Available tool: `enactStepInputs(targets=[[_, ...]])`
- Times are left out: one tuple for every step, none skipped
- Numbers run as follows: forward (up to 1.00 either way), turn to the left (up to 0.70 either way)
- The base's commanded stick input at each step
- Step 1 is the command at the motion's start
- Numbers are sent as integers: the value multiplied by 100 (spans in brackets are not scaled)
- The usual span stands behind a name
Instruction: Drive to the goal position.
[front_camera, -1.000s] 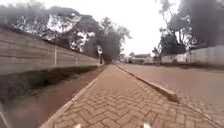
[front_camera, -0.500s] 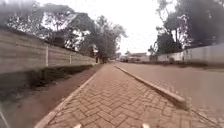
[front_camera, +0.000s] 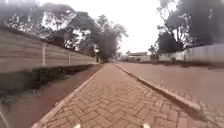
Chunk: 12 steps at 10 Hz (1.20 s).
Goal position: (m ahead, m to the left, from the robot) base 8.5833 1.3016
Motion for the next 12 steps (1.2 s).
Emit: enactStepInputs(targets=[[70,0],[70,0],[70,0],[70,0],[70,0],[70,0],[70,0],[70,0],[70,0],[70,0],[70,0],[70,0]])
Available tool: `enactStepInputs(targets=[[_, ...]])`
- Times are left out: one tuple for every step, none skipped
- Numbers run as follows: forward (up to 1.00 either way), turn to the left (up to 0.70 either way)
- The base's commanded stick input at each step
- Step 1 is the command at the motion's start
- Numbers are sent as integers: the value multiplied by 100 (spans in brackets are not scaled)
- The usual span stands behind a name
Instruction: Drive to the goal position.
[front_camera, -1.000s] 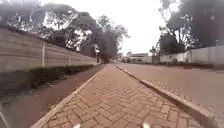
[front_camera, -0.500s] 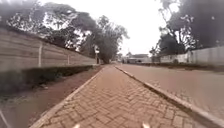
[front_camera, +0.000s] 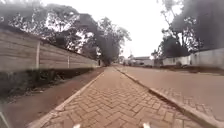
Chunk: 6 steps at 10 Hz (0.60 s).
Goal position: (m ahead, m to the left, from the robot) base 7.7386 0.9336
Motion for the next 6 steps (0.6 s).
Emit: enactStepInputs(targets=[[70,0],[70,0],[70,0],[70,0],[70,0],[70,0]])
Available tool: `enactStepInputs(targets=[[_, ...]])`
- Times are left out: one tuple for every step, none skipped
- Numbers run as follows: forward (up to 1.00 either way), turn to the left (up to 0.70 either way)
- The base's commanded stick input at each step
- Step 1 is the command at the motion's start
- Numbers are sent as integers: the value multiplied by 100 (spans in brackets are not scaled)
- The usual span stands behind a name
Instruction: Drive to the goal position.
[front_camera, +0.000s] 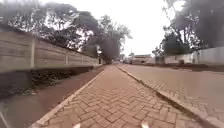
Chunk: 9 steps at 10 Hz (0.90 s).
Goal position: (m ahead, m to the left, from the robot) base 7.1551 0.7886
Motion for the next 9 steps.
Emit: enactStepInputs(targets=[[70,0],[70,0],[70,0],[70,0],[70,0],[70,0],[70,0],[70,0],[70,0]])
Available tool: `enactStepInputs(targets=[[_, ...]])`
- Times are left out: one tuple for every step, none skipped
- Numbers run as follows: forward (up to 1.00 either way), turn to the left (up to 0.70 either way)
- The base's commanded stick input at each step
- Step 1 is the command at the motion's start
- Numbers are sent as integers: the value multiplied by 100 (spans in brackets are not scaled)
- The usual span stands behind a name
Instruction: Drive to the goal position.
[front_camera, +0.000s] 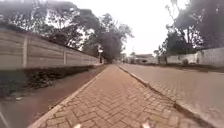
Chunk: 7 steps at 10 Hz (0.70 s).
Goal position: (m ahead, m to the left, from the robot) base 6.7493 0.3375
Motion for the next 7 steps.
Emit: enactStepInputs(targets=[[70,0],[70,0],[70,0],[70,0],[70,0],[70,0],[70,0]])
